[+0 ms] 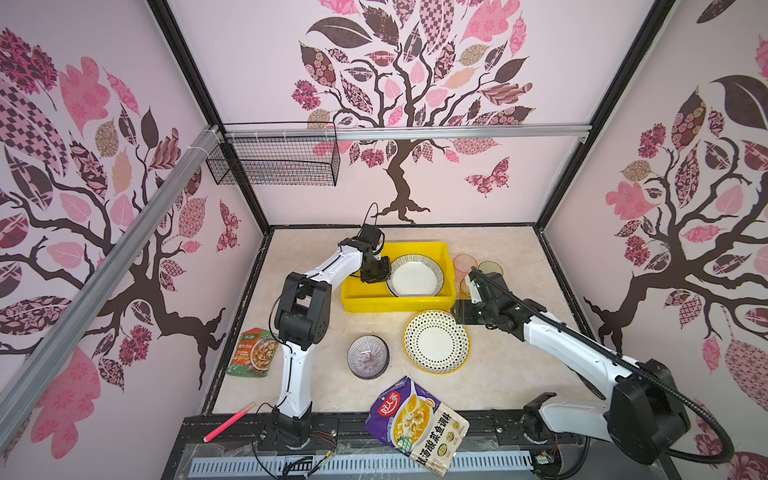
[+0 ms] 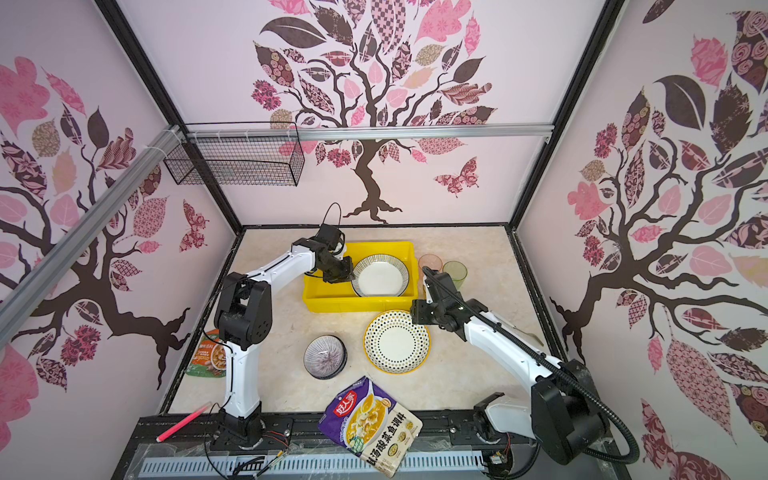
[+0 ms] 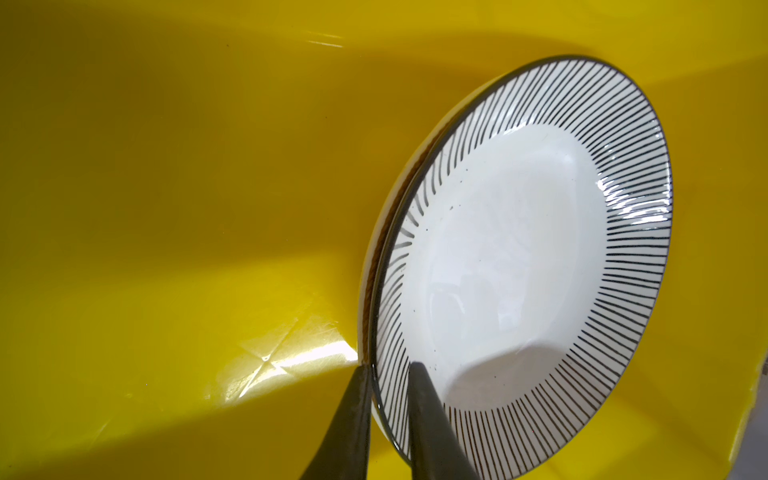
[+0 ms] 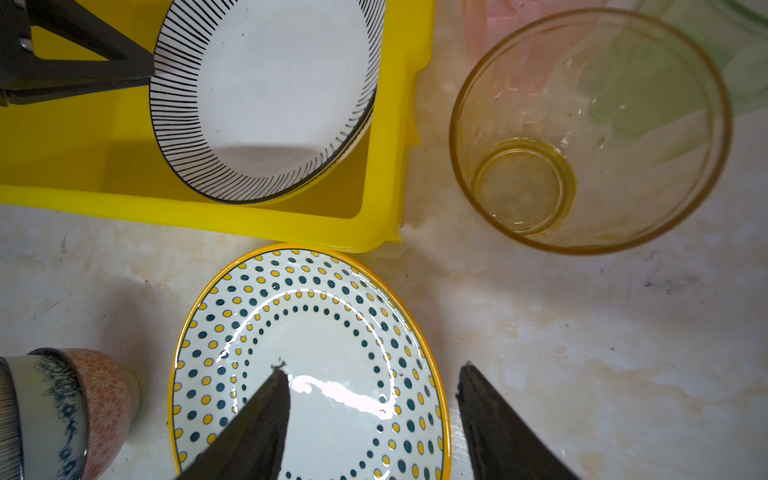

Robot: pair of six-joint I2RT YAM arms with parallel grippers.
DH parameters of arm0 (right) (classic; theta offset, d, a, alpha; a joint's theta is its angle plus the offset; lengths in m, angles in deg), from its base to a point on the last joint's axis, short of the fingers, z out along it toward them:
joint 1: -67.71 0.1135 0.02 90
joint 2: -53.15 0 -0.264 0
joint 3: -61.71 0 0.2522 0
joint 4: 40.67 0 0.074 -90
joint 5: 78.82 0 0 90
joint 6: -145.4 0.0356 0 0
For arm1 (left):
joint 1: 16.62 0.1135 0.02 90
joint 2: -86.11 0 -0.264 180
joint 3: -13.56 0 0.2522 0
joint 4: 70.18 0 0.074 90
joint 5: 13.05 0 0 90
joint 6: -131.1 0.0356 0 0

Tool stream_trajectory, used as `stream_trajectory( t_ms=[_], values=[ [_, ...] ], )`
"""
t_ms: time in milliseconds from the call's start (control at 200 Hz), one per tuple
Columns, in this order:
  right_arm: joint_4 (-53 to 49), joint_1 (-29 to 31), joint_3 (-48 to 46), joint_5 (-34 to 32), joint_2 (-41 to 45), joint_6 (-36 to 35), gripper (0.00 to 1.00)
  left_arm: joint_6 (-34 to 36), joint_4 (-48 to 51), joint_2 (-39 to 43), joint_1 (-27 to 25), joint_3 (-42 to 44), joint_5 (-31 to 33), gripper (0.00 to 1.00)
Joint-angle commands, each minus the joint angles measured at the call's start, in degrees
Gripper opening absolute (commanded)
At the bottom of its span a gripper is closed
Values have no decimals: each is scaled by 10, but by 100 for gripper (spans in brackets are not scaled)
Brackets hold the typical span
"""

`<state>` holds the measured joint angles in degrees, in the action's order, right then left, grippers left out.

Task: Place the mixed dishes into the plastic bin
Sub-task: 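Lower the striped plate into the yellow bin onto the patterned plate with left gripper, then open the left gripper and lift it away from the striped plate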

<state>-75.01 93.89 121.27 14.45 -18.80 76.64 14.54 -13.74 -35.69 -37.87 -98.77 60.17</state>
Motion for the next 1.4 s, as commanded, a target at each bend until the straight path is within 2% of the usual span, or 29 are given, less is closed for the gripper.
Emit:
stream_trajectory(
  t_ms=[0,865,1391],
  values=[
    [-13,0,18,4,-11,5,67,8,-4,1,-4,-10,-5,20],
    [-35,0,11,5,-6,6,68,41,19,-3,-8,-51,8,23],
    [-46,0,-9,-2,34,26,68,60,35,89,-8,-13,40,27]
  ],
)
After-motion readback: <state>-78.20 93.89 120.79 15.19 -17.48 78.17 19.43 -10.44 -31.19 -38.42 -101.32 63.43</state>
